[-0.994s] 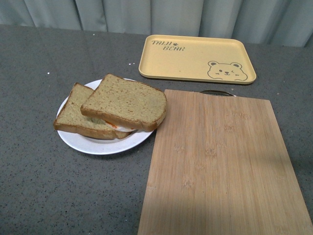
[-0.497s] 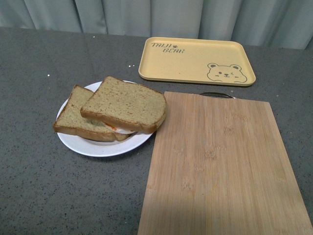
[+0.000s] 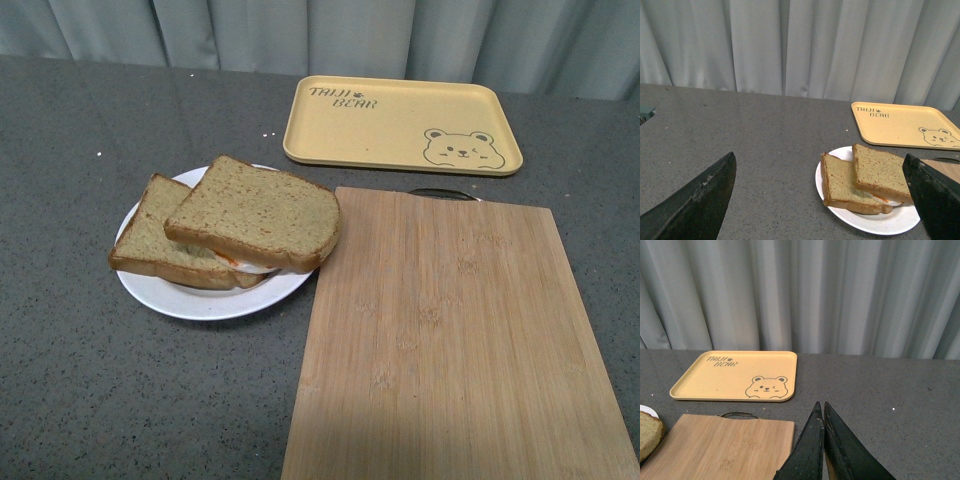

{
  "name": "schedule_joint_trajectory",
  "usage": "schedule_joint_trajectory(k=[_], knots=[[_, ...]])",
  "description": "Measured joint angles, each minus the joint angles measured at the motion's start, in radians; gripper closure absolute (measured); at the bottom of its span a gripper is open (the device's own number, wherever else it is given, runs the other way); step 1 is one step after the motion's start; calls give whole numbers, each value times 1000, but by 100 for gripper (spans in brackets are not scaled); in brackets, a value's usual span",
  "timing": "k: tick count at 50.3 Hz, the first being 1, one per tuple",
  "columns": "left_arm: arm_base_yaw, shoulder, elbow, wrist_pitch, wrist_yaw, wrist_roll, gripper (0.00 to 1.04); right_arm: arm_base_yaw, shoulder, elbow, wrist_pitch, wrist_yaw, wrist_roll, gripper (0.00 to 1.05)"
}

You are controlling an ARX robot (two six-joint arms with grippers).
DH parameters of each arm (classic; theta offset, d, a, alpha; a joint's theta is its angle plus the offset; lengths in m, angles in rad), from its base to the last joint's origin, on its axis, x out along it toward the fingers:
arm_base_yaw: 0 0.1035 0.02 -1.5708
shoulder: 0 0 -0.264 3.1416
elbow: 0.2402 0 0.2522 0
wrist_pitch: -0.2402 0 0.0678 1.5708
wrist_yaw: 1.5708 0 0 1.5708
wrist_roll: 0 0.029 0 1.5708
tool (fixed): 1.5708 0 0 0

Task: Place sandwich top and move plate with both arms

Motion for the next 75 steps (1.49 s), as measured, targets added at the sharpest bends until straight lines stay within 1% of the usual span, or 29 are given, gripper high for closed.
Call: schedule_joint_trajectory(k=[17, 35, 53, 57, 65, 66, 68, 75], knots=[[0, 0, 0, 0, 0, 0, 7, 0, -193, 0, -181, 0, 0, 104], [0, 0, 0, 0, 0, 0, 7, 0, -322, 0, -307, -1, 0, 104], [0, 0, 0, 0, 0, 0, 7, 0, -407, 0, -393, -1, 0, 104], [0, 0, 0, 0, 0, 0, 7, 0, -526, 0, -548, -4, 0, 104], [0, 0, 0, 0, 0, 0, 7, 0, -578, 0, -570, -4, 0, 104], [0, 0, 0, 0, 0, 0, 7, 0, -578, 0, -570, -3, -2, 102], [0, 0, 0, 0, 0, 0, 7, 0, -578, 0, -570, -4, -2, 94], [0, 0, 0, 0, 0, 0, 7, 0, -579, 0, -571, -3, -2, 62]])
